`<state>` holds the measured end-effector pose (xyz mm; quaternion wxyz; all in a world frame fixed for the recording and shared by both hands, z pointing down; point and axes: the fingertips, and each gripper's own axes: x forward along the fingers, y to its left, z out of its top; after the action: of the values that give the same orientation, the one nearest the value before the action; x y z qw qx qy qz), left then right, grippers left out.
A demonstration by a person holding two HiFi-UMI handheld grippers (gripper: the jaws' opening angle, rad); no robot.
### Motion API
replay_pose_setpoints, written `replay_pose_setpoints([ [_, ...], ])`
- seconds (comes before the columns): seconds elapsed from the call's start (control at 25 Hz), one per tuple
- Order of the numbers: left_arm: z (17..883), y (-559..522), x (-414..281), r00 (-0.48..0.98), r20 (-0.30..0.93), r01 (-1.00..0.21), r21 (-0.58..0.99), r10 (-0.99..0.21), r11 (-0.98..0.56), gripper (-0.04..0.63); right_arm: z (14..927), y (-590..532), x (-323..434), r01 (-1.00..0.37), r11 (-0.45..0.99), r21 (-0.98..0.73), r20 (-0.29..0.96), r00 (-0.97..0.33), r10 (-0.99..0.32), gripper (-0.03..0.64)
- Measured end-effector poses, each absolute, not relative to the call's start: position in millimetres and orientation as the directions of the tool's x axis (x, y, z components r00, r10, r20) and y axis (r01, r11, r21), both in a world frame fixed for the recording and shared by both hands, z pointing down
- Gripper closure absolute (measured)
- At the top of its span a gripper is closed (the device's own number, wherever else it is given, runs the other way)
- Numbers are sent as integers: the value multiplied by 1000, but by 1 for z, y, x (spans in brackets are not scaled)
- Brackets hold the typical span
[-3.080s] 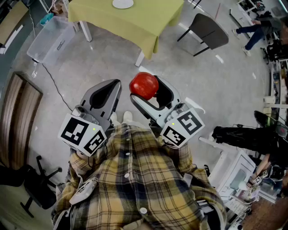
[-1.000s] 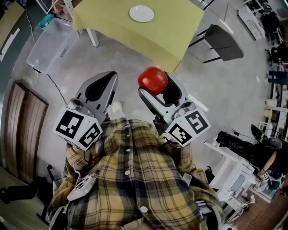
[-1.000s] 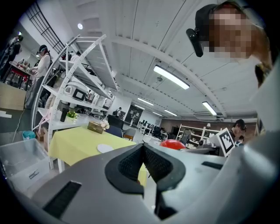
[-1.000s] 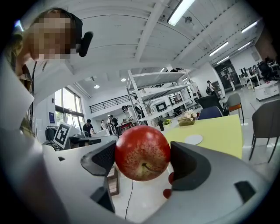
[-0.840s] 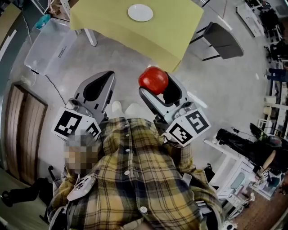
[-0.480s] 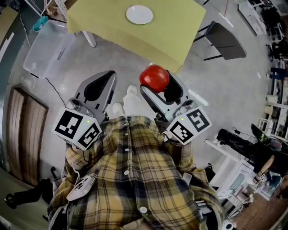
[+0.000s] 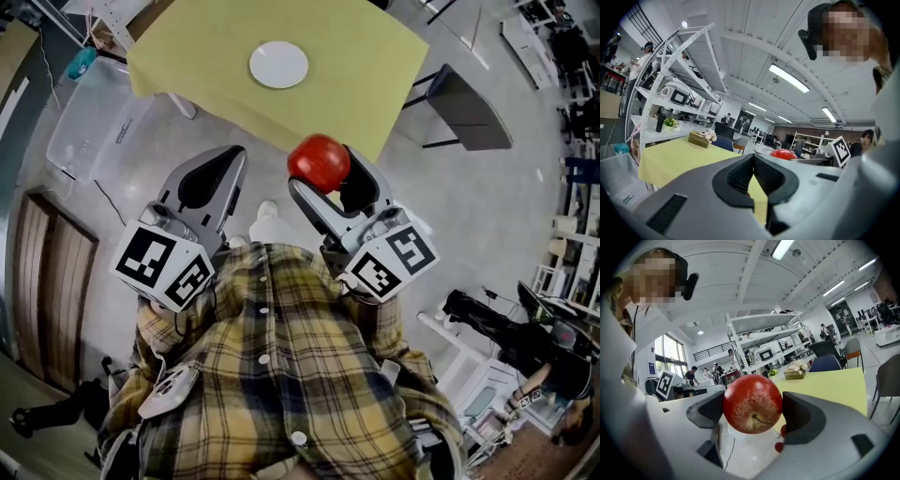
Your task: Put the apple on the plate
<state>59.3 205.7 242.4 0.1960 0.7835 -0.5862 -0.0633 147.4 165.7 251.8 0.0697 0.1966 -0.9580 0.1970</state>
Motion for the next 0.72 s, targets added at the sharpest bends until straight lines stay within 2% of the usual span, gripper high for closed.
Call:
replay_pose_setpoints([
  [0.72,239,104,57,253,123,-908,373,-960,-192,588,252,64,139,-346,873,-345,213,-934,-286,247],
])
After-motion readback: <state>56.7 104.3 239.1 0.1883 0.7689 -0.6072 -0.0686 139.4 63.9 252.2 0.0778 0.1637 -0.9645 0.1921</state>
